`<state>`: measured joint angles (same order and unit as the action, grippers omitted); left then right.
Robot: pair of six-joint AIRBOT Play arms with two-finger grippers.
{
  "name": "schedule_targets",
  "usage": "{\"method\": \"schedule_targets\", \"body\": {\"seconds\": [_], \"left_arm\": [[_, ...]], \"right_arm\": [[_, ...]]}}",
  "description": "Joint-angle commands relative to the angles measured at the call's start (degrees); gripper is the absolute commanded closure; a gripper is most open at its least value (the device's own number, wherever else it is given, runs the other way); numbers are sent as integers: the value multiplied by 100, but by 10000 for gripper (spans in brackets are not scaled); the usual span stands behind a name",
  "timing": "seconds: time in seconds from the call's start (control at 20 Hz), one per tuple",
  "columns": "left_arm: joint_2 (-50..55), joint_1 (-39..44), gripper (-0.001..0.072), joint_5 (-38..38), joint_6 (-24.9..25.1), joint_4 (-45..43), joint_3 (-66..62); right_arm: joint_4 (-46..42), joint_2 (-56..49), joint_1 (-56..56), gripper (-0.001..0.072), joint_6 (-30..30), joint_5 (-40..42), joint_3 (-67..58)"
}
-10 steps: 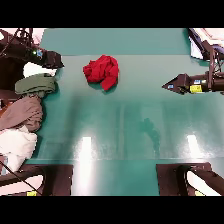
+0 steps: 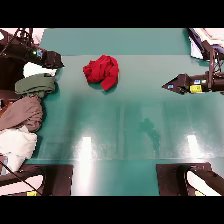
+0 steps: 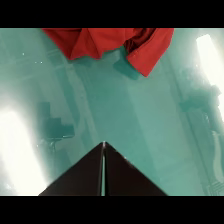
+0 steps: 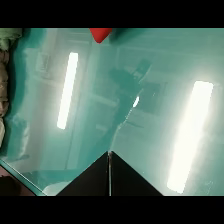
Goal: Fold the shirts.
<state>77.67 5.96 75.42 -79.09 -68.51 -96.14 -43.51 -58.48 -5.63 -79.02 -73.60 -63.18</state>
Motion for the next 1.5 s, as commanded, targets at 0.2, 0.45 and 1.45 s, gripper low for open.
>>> {"method": "schedule_targets", "body": {"seconds": [0.2,0.45,1.45], "left_arm": [[2,-4,678,-258,-42,98,2],[487,2,176,-1316,-39,286,31],[3366,385,681,-2087,1762,2804,-826]], "right_arm": [[354,7,4,694,-4,767,2],[345,4,4,693,-4,898,2],[302,13,2,694,0,914,0]]}}
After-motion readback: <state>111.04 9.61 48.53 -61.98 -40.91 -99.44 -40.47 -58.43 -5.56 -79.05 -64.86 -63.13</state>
